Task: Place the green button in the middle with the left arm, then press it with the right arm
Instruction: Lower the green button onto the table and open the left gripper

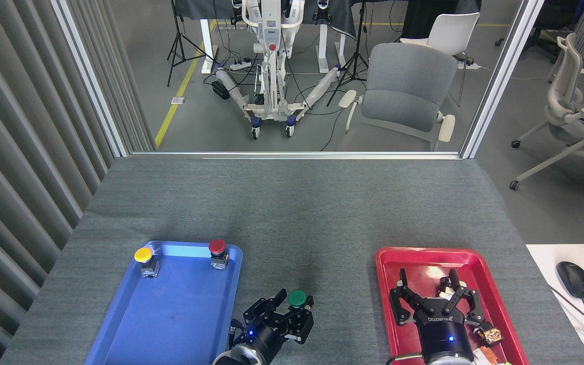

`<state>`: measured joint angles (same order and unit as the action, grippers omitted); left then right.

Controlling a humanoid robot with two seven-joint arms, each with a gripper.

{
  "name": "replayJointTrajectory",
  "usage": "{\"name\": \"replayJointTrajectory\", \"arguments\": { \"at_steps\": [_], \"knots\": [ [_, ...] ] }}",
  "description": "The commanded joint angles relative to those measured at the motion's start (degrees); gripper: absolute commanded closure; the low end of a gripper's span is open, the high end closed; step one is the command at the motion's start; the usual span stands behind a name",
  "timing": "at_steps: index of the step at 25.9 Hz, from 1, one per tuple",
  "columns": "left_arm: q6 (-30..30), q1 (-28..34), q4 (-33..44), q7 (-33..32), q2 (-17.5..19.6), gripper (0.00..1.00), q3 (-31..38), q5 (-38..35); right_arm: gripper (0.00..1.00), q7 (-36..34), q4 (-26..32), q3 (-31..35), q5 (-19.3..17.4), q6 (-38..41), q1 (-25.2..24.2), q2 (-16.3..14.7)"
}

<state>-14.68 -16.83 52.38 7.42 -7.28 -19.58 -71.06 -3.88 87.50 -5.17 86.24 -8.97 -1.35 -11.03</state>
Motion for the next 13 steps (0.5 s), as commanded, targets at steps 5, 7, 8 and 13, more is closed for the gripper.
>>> {"name": "replayJointTrajectory", "arguments": {
  "at_steps": [5, 7, 8, 13],
  "knots": [
    [-1.05, 2.15, 1.94, 0.49, 0.08, 0.01, -0.11, 1.1, 0.0, -0.16, -0.58, -1.25, -2.56, -0.61, 1.26, -0.93],
    [-1.84, 3.11, 3.96, 0.58, 0.16, 0.01, -0.11, 1.1, 0.0, -0.07, -1.11, -1.6, -2.65, -0.61, 1.35, -0.93],
    [-2.02, 3.99, 5.01, 0.58, 0.34, 0.01, -0.02, 1.1, 0.0, 0.1, -1.11, -2.04, -2.65, -0.61, 1.35, -0.93],
    [-2.9, 7.07, 10.55, 0.58, 2.19, 0.01, 0.16, 1.36, 0.0, 0.19, -1.02, -3.27, -2.83, -0.08, 1.53, -0.93]
  ]
}}
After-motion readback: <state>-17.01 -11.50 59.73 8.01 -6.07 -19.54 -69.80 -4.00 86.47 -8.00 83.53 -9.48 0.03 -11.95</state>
